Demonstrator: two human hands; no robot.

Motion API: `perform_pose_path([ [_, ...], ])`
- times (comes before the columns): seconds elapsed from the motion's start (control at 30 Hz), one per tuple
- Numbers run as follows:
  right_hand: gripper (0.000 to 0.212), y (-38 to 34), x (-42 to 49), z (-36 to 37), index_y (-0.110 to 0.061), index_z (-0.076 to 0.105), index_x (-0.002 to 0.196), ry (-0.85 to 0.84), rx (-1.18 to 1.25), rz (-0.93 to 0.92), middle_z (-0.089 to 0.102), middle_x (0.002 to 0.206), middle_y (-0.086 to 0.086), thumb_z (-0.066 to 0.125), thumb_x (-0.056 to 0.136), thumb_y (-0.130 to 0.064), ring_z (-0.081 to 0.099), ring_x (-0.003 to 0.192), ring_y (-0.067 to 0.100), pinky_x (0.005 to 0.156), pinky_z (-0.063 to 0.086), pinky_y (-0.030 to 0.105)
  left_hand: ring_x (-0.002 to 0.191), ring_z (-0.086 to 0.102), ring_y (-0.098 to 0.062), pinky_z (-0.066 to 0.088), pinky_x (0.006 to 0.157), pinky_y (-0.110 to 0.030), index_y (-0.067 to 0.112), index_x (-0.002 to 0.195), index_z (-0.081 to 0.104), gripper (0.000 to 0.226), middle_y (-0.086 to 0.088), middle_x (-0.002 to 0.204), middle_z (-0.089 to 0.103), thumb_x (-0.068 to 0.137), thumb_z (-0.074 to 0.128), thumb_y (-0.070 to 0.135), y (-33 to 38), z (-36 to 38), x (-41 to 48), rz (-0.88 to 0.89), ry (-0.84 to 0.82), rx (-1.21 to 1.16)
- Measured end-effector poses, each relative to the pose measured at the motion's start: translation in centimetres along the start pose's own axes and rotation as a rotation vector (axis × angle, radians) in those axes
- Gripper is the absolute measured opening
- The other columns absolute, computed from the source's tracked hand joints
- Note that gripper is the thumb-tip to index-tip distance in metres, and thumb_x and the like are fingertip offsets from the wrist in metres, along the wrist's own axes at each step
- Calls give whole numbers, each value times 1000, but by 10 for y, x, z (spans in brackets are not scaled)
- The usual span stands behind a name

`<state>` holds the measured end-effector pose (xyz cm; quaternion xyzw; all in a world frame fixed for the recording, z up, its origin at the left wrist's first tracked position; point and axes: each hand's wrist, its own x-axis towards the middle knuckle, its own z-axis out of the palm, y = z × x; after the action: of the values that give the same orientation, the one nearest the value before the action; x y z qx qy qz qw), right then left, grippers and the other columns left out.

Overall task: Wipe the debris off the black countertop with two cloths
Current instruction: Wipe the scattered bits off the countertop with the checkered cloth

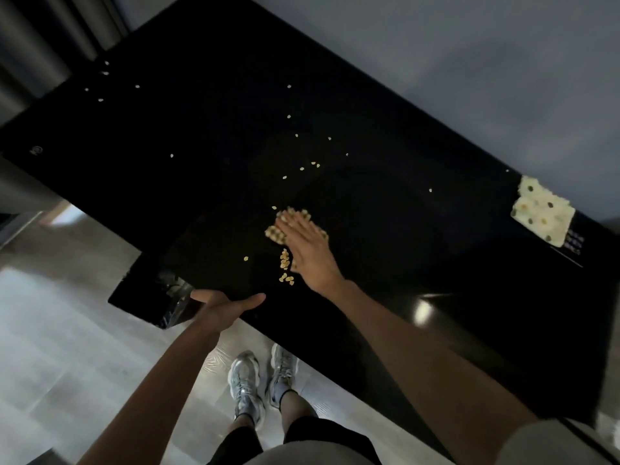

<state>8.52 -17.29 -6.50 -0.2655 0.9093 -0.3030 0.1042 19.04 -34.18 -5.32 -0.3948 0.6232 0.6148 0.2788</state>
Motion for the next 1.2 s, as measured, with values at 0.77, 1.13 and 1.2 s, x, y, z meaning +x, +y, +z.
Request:
perform_pose_path([
  [0.77,69,156,-143,-114,-6,11,152,443,-8,896,7,160,16,49,94,-6,4,149,31,121,-1,39,137,29,-14,34,109,-31,25,144,31,52,2,152,25,94,49,28,122,181,-13,952,22,1072],
  [1.13,88,228,-46,-211,-16,19,153,954,122,709,16,161,6,43,77,21,11,146,13,111,16,7,139,25,-19,30,109,-38,27,145,29,51,-1,154,24,96,42,35,188,247,59,908,138,1378],
  [1.2,83,244,-42,-235,-9,24,151,1065,60,675,23,158,12,39,75,19,17,145,18,107,12,0,139,26,-19,31,109,-37,28,144,29,51,-1,153,25,96,41,36,193,249,65,914,157,1419],
])
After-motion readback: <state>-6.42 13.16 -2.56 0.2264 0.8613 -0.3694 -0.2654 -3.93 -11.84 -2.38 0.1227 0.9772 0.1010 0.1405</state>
